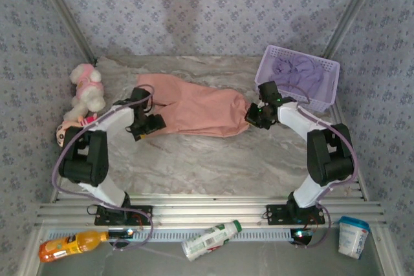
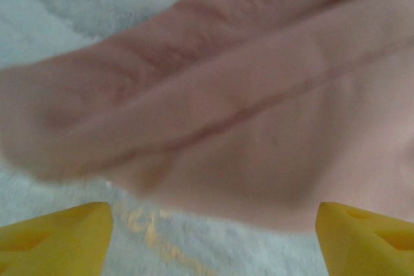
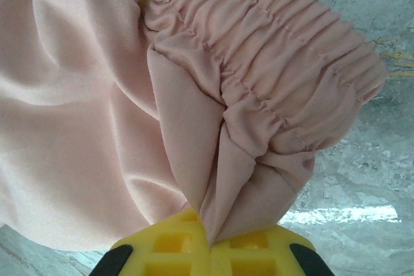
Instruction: Fold and stack the mixed laundry pile
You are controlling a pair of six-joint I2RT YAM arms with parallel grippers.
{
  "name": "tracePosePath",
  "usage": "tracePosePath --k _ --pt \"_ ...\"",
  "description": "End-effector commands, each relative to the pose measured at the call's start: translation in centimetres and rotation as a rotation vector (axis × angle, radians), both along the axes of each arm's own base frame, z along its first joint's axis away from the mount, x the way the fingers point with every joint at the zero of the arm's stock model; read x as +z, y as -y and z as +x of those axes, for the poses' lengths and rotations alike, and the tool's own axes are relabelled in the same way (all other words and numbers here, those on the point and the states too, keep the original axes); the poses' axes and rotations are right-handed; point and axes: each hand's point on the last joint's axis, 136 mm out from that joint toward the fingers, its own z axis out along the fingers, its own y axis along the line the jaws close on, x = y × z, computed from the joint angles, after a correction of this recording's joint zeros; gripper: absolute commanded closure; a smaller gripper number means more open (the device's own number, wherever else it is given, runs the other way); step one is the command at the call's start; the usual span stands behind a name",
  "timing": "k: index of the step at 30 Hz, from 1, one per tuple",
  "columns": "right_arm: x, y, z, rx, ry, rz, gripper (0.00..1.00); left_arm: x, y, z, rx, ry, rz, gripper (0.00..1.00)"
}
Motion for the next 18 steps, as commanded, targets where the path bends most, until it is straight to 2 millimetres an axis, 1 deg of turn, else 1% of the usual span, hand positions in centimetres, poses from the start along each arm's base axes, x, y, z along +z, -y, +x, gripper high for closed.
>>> tracePosePath --k 1,3,4,5,6,7,8,10,12,14,15,16,17,18 --pt "1.1 -0.7 0.4 0.01 0.022 0.028 1.0 -1.1 -0.6 2.1 0.011 0.039 0.06 0.32" --pt "1.3 -0.6 0.3 0.008 0.026 0.031 1.0 -1.1 -0.8 2.4 0.014 0.037 0.073 0.5" --pt "1.4 -0.6 0.2 0.006 0.028 0.029 1.0 -0.7 -0.7 2.5 0.016 0.043 0.068 0.6" --pt "1.6 -0.5 0.2 0.004 0.032 0.031 1.0 -0.1 -0.6 2.8 0.018 0.055 0.063 0.75" --pt "1.9 -0.4 0.2 0.001 0.037 0.03 1.0 0.7 -0.6 2.8 0.026 0.063 0.062 0.86" --pt "2.1 -0.3 0.2 0.001 0.039 0.032 1.0 1.5 -0.7 2.8 0.03 0.07 0.062 0.95" --pt "2.5 -0.2 0.1 -0.002 0.04 0.035 1.0 2.8 -0.7 3.0 0.032 0.082 0.059 1.0" --pt "3.8 0.0 0.4 -0.003 0.056 0.041 1.0 5.6 -0.3 3.3 0.032 0.111 0.035 1.0" --pt "6.6 0.2 1.3 0.0 0.106 0.056 1.0 9.5 0.5 3.5 0.006 0.146 -0.01 1.0" --pt "11.0 0.2 3.0 -0.004 0.196 0.103 1.0 13.9 1.1 4.6 -0.024 0.218 -0.041 1.0" --pt "13.4 0.1 3.9 -0.01 0.245 0.14 1.0 16.6 1.2 5.4 -0.033 0.267 -0.05 1.0" --pt "15.3 0.3 5.0 -0.032 0.282 0.174 1.0 18.5 1.4 6.1 -0.043 0.305 -0.055 1.0" --pt "18.0 0.5 6.1 -0.037 0.336 0.201 1.0 20.5 1.3 6.9 -0.046 0.346 -0.061 1.0" --pt "20.3 0.6 7.1 -0.035 0.374 0.217 1.0 22.4 1.4 7.8 -0.049 0.387 -0.077 1.0"
